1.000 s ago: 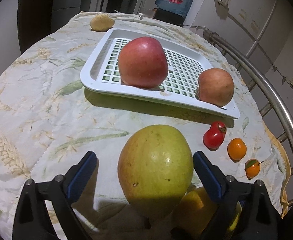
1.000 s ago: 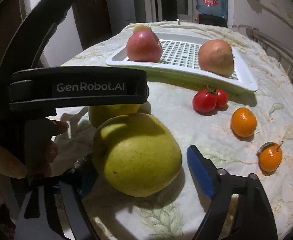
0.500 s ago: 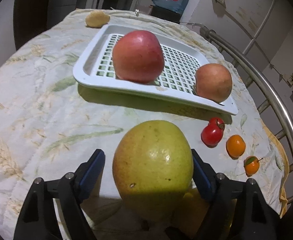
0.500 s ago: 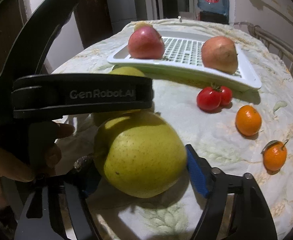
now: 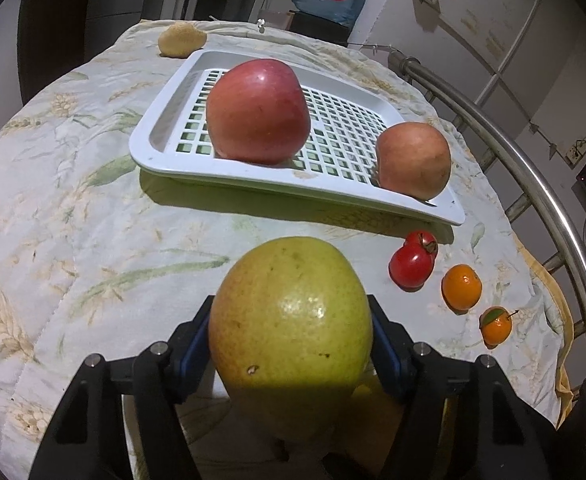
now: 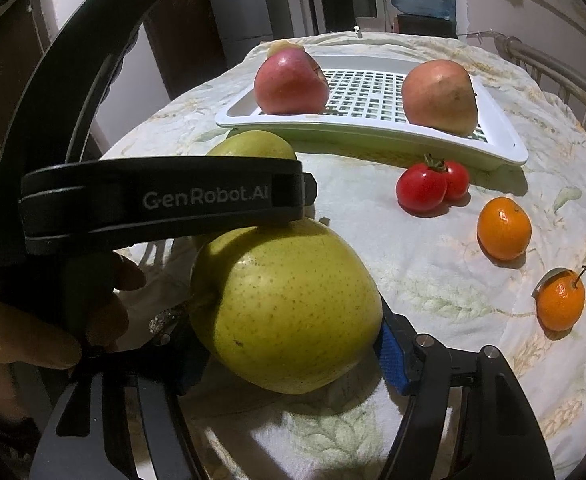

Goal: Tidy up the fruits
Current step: 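Grasp the elongated green pear with the left gripper while the right gripper grasps the round pear, then carry both pears over the white tray and open both grippers to release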

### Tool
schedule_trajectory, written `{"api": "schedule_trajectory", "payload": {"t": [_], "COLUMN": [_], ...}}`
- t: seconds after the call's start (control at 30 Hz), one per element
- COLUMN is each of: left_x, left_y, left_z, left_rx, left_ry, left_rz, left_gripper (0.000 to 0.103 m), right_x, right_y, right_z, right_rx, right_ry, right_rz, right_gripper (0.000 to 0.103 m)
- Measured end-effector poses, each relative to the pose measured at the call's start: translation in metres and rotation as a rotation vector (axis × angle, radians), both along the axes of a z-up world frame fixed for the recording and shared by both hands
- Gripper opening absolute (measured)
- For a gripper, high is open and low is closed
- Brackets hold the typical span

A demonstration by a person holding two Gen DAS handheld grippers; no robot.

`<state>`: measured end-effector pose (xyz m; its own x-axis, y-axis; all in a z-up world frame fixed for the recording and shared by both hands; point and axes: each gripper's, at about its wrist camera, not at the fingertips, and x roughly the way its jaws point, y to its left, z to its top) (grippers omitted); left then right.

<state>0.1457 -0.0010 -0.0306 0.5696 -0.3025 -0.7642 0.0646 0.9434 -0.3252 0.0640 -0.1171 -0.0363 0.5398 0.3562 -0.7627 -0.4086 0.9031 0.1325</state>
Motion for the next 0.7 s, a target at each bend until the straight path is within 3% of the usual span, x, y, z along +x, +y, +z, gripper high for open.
{"api": "schedule_trajectory", "payload": {"t": [0.33, 0.7], "left_x": [-0.007, -0.019], "left_y": [0.001, 0.002], "left_z": [0.005, 0.037], "left_rx": [-0.001, -0.031], "left_ry": [-0.009, -0.083], "left_rz": [-0.018, -0.023], "left_gripper": [0.071, 0.071], "right_x": [-0.005, -0.006], "right_y": [-0.015, -0.048], "right_z": [0.003, 0.025], "right_rx": [0.095, 0.147], "right_ry": [0.035, 0.007], "right_rz": [-0.003, -0.058], "right_gripper": [0.068, 0.068]}}
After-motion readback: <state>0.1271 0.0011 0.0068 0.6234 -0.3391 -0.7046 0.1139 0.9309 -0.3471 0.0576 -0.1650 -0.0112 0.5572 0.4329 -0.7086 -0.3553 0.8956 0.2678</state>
